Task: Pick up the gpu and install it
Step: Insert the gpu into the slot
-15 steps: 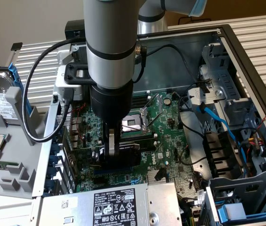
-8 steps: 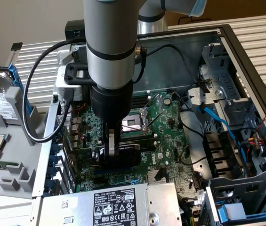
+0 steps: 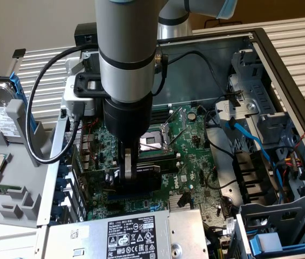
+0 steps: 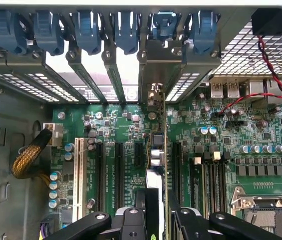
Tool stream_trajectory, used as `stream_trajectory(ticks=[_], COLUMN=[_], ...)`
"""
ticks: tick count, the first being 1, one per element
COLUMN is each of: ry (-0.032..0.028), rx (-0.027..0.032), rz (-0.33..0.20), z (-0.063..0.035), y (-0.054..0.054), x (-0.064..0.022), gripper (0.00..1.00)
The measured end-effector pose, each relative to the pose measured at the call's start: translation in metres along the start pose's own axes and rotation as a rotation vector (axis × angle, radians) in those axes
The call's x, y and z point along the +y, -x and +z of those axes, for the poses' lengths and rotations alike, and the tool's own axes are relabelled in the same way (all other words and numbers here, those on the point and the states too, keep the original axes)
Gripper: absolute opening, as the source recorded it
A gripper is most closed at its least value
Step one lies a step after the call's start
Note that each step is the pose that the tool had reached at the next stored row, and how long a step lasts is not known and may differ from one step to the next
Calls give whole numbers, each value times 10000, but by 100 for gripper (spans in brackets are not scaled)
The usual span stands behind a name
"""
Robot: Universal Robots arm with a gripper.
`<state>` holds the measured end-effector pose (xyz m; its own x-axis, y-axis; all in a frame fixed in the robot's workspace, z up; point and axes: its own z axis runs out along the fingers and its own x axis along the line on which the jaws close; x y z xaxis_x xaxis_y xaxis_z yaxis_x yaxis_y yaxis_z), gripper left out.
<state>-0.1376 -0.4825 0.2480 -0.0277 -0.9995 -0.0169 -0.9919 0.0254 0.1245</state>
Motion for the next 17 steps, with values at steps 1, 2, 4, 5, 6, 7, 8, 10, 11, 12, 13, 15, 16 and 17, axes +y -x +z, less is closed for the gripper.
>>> stream_trajectory(ticks=[1,2,4,5,6,7,8,10,11,12,13,15,16,17], ry=[0,-2,-5,-5,-5,-5,-5,-6,-6,-6,-6,-6,-6,-5], rx=[1,1,0,0,0,0,1,2,2,3,2,3,3,3], rz=[0,0,0,0,0,0,0,0,0,0,0,0,0,0], z=[0,1,3,3,4,4,5,7,8,9,9,10,10,10], y=[0,0,0,0,0,0,0,0,0,0,0,0,0,0], x=[0,0,0,0,0,0,0,1,2,3,3,4,4,4], gripper=[27,27,27,27,27,27,27,27,27,27,27,27,27,27])
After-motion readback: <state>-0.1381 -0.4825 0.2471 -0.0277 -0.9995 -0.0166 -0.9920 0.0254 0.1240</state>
